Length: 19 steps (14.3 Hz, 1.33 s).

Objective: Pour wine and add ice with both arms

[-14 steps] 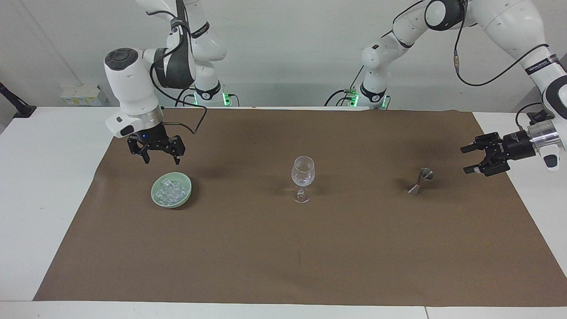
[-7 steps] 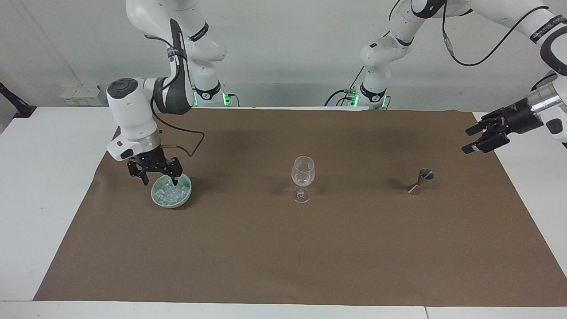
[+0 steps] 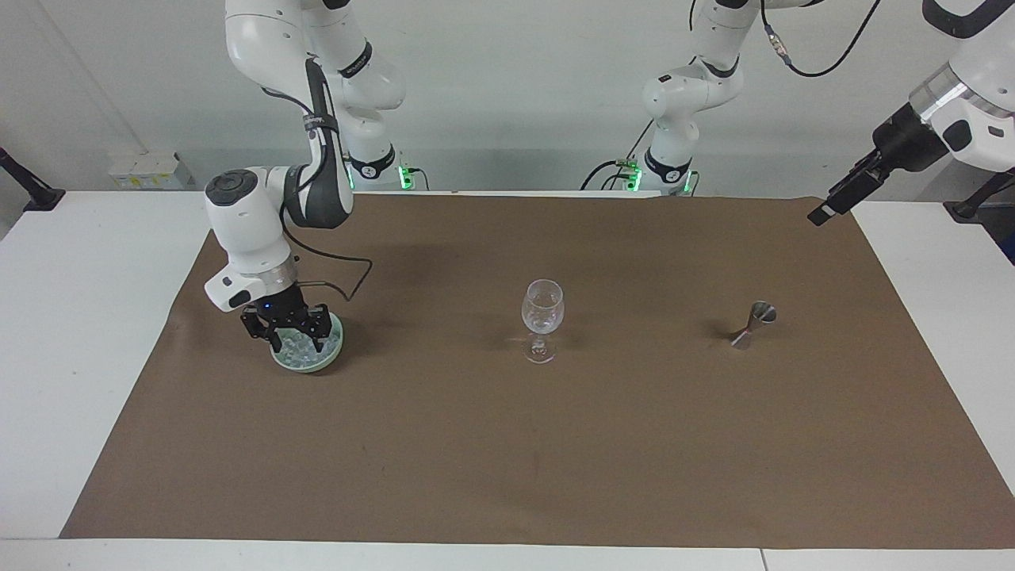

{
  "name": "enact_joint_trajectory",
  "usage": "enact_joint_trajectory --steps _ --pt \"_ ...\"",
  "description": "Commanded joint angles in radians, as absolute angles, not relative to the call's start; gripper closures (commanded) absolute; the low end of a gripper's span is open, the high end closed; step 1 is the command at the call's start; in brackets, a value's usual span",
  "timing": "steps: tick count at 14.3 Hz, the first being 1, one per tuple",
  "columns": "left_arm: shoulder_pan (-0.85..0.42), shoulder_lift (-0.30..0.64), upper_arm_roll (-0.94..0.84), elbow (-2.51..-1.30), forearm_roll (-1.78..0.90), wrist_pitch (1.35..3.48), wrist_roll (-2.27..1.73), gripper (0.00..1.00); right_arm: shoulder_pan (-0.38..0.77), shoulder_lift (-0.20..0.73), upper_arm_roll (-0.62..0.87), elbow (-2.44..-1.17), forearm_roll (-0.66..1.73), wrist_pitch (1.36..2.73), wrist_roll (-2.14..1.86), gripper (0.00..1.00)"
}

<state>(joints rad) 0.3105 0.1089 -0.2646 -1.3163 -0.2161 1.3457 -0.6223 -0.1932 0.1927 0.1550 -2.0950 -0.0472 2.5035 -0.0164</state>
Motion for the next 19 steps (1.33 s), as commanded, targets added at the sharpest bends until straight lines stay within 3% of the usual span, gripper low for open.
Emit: enact_joint_trajectory --steps 1,7,8,11,12,19 --pt "0.281 0.086 -0.262 -1.319 -0.151 1.331 -0.456 0.0 -0.198 0.215 0.16 -2.097 -0.031 2.525 -0.046 0.33" --pt "0.279 0.009 -0.279 -1.368 -0.043 1.374 -0.023 0.0 -0.195 0.229 0.16 -2.111 -0.031 2.562 -0.037 0.39" --pt "0.279 -0.001 -0.278 -1.396 -0.041 1.39 0.015 0.0 -0.193 0.23 0.16 -2.111 -0.031 2.562 -0.04 0.48" --pt "0.169 -0.011 -0.182 -1.431 -0.038 1.404 0.045 0.0 -0.195 0.229 0.16 -2.111 -0.031 2.557 -0.043 0.95" --pt "0.132 -0.011 -0.146 -1.436 -0.038 1.404 0.043 0.0 -0.195 0.229 0.16 -2.111 -0.031 2.556 -0.043 1.0" --pt "0.049 0.029 -0.075 -1.424 -0.037 1.407 0.044 0.0 -0.195 0.183 0.161 -2.105 -0.031 2.525 -0.035 1.0"
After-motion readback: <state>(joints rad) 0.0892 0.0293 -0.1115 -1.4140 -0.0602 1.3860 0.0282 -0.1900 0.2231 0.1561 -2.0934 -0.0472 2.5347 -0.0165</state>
